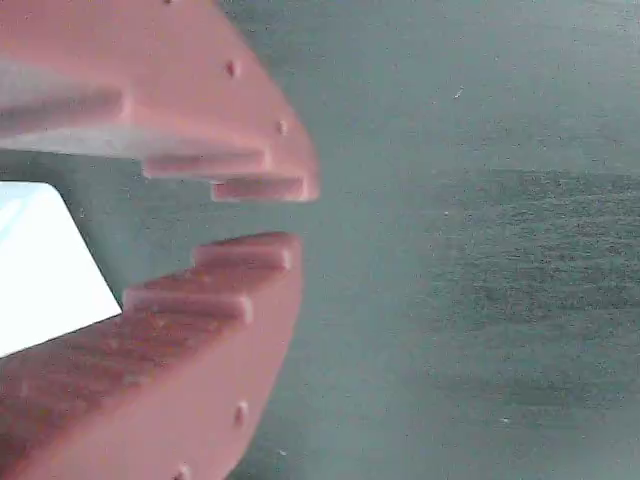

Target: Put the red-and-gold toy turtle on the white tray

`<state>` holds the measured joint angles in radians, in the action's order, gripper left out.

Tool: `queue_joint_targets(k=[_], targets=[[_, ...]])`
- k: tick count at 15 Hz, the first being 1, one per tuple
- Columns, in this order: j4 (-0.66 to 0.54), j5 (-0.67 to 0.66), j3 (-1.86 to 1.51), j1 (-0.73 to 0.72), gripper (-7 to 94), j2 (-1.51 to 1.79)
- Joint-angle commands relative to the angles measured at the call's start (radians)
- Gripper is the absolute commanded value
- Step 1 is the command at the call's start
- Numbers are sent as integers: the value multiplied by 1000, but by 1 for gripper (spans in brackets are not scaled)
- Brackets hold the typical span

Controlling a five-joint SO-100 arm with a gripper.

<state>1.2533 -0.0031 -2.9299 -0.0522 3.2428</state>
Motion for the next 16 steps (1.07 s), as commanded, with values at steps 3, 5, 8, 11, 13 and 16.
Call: queue_joint_targets(k=[3, 5, 8, 11, 13, 16], targets=[[20, 5, 11, -18, 0, 9], [14, 29, 11, -35, 0, 9], [-87, 213, 199, -98, 0, -241], [-38, 434, 479, -166, 0, -569], [32, 565, 594, -221, 0, -723], [44, 574, 693, -267, 0, -891]])
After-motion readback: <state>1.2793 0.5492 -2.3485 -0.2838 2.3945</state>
